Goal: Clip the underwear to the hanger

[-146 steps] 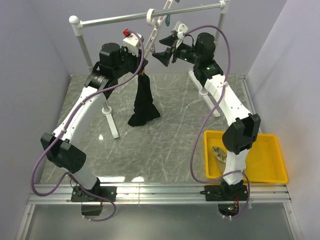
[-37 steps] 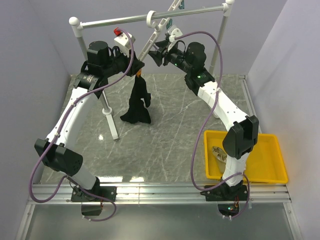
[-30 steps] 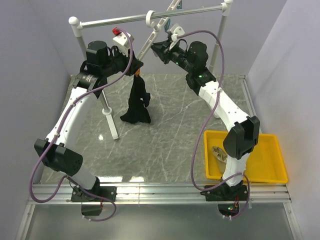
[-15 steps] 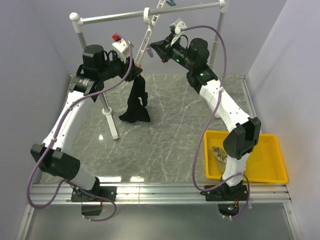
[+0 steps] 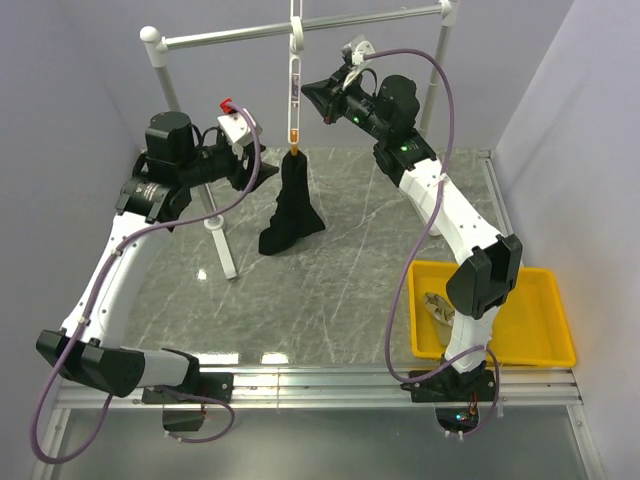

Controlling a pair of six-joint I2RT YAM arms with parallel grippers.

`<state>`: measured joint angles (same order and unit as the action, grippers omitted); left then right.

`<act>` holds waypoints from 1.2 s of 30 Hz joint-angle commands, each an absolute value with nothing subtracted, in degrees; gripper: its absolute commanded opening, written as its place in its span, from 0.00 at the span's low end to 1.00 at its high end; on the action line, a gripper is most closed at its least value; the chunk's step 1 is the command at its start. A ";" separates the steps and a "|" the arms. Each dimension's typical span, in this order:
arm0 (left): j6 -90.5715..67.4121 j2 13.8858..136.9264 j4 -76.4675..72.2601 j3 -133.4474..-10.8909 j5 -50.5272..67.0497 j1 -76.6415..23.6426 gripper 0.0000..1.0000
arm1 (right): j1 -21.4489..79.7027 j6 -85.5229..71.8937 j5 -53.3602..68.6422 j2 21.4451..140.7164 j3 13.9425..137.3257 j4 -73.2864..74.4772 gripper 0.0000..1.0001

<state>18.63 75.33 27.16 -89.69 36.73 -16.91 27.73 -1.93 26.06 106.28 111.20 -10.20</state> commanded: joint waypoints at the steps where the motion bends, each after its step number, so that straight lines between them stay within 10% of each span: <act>1: 14.87 77.34 23.83 -92.10 36.04 -16.79 0.61 | 27.77 -1.14 25.40 104.59 111.45 -12.13 0.00; 11: 2.20 82.97 18.46 -99.75 26.90 -18.54 0.79 | 28.39 -0.79 26.37 103.53 108.54 -11.25 0.00; 28: 1.05 94.04 22.76 -111.08 13.80 -21.88 0.75 | 28.39 -1.93 27.86 103.54 109.51 -12.30 0.00; 33: 1.49 95.89 23.82 -113.03 14.15 -21.88 0.55 | 28.39 -1.32 28.21 103.36 109.51 -11.95 0.04; 36: 1.93 95.54 23.82 -112.94 14.94 -21.88 0.38 | 27.69 2.54 28.30 103.18 109.95 -10.20 0.31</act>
